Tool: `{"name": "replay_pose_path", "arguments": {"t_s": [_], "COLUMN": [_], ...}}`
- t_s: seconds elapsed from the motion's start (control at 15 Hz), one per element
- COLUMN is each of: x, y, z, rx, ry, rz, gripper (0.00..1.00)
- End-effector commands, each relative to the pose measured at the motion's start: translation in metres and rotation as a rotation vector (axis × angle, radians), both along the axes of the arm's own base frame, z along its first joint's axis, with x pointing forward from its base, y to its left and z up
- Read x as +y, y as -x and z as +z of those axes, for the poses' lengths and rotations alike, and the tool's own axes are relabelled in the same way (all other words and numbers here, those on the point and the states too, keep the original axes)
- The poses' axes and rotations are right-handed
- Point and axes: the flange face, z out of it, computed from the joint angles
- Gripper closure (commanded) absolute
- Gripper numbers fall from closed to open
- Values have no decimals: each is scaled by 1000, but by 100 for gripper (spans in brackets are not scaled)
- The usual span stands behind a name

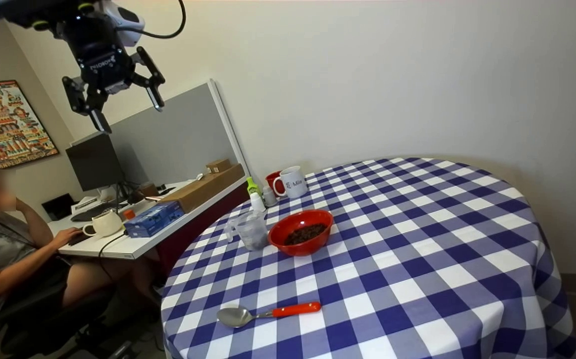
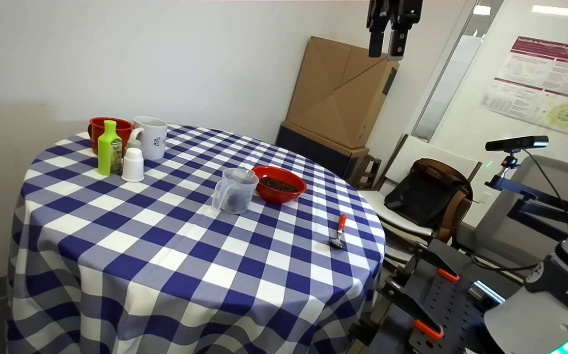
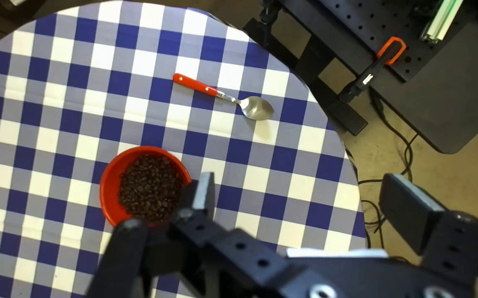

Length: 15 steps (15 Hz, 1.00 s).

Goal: Pour the contents in the clear jug into the red bowl

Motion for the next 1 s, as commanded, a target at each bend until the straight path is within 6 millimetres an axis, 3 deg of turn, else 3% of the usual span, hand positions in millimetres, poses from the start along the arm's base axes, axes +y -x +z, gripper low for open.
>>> {"name": "replay_pose_path", "arguments": {"t_s": [0.0, 0.2, 0.47, 0.73, 0.93], "x": [2, -1, 10, 22, 23], "y": [0, -1, 1, -20, -40], "z": [0, 1, -12, -21, -41], "rx": [2, 6, 66, 65, 86], "ry": [0, -4, -114, -186, -213], "rz": [9, 16, 203, 402, 563], "gripper": [0, 0, 0, 0, 0]}}
